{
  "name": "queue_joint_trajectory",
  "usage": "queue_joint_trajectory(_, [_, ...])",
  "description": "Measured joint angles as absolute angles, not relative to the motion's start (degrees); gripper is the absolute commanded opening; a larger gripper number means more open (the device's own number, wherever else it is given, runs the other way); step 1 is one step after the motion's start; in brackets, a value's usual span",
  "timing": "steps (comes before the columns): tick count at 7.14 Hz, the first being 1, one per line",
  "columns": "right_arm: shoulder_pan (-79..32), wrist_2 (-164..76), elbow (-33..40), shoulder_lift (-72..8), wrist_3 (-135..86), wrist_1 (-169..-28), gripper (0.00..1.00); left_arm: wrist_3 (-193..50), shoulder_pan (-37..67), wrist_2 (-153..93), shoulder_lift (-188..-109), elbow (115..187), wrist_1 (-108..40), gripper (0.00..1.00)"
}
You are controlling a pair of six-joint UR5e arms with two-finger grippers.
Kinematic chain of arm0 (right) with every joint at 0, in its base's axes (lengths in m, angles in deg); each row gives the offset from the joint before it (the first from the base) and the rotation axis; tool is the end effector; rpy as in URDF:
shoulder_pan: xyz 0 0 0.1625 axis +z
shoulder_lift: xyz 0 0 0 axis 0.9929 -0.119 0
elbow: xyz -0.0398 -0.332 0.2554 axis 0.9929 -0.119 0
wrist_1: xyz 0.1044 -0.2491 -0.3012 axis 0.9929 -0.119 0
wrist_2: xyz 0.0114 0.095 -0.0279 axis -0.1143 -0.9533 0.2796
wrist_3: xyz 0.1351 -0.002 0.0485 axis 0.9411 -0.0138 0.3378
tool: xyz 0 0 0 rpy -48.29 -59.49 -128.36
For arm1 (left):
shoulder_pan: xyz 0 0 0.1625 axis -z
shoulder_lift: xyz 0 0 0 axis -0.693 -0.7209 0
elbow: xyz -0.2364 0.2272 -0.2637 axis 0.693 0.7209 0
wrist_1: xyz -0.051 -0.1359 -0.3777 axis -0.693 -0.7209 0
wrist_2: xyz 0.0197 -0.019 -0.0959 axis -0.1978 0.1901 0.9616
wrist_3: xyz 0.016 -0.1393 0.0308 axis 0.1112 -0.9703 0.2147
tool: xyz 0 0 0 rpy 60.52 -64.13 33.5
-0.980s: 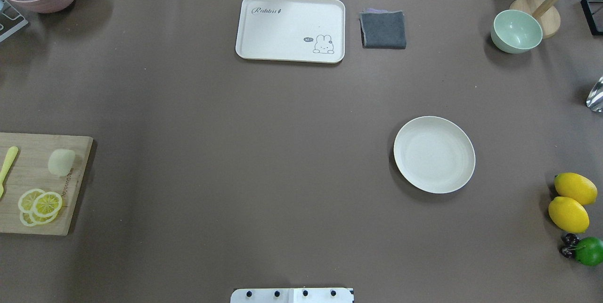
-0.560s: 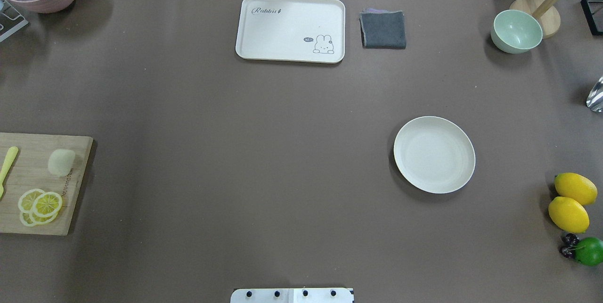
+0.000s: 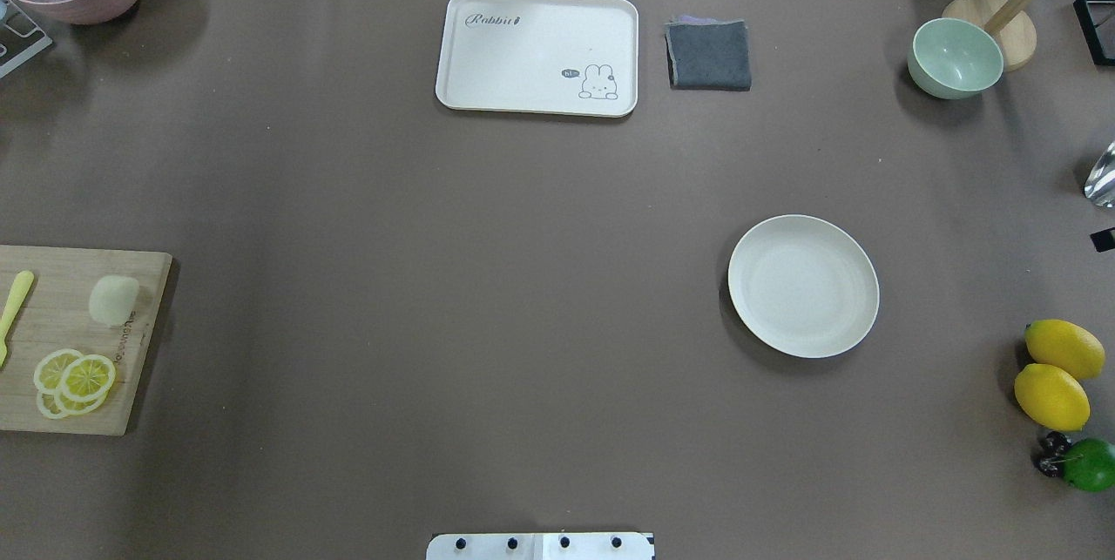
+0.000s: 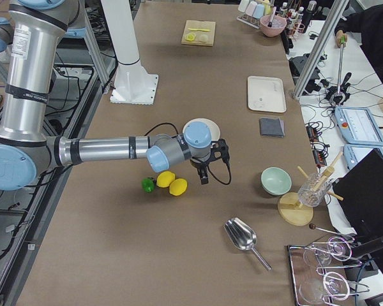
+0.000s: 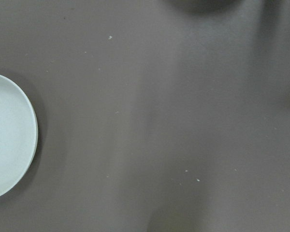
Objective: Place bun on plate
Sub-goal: 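Reach the right gripper to the edge of the white plate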
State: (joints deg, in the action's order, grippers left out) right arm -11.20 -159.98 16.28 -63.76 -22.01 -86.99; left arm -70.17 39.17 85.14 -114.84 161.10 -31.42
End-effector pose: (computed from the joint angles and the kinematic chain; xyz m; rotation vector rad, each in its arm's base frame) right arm -0.1107 -0.4185 0.5777 0.1864 -0.9508 -0.2044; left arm 0.0208 -0.4094 0.6441 0.2073 0.8529 0.0516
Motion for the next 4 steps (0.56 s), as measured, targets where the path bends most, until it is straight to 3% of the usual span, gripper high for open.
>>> queue_joint_trajectory(1, [-16.6,-157.2,16.3,-61.1,-13.9,-84.1,0.84,-70.3,39.0,85.1,-114.9,161.1,-31.4,0.98])
queue_joint_trajectory(3, [-26.7,-150.5,16.2,-56.3,-0.6,-82.0,0.64,-70.2,38.4,85.1,-114.9,160.9,-31.4,0.98])
queue_joint_trajectory(4, [-30.4,-148.1,15.7,-54.8,3.5,-81.7,0.6,-70.2,38.0,85.0,-114.9,160.8,-31.4,0.98])
